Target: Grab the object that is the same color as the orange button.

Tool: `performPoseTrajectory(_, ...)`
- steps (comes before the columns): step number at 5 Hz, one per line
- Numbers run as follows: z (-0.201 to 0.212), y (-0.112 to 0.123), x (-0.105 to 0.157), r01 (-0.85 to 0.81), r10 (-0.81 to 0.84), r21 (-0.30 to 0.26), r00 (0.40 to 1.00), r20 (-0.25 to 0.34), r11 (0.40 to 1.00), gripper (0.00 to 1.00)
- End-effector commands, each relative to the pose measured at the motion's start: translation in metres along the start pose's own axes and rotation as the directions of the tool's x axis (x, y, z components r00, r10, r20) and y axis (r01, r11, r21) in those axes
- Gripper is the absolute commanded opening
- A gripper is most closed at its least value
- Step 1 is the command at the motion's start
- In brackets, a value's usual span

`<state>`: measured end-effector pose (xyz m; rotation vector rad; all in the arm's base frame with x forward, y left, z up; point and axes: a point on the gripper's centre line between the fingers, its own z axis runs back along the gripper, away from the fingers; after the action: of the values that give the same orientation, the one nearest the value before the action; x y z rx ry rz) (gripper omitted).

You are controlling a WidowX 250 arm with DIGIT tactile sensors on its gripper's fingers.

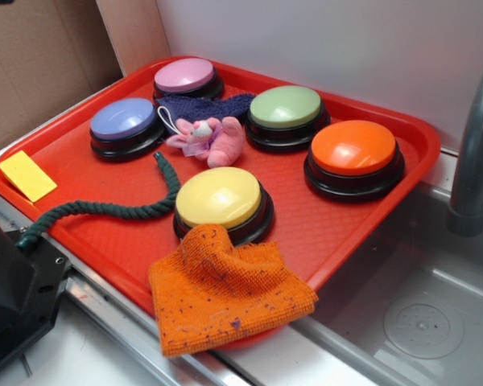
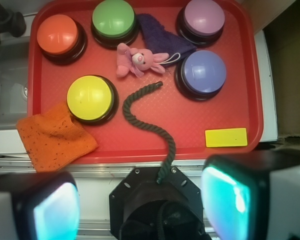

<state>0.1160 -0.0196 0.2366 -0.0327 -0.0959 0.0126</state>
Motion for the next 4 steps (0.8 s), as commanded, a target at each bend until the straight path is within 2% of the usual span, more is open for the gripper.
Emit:
performPoseTrajectory(1,0.000,0.000,0.000,0.000,0.000,0.000,1.000,0.000,1.000,1.00)
performPoseTrajectory(2,-0.016,-0.015,0.004,0.038,-0.037,0.022,0.999,-0.030,0.999,1.00)
performPoseTrajectory(4,-0.048,-0.045,0.010,0.033,-0.031,0.066,0.999,-0.038,0.997,1.00)
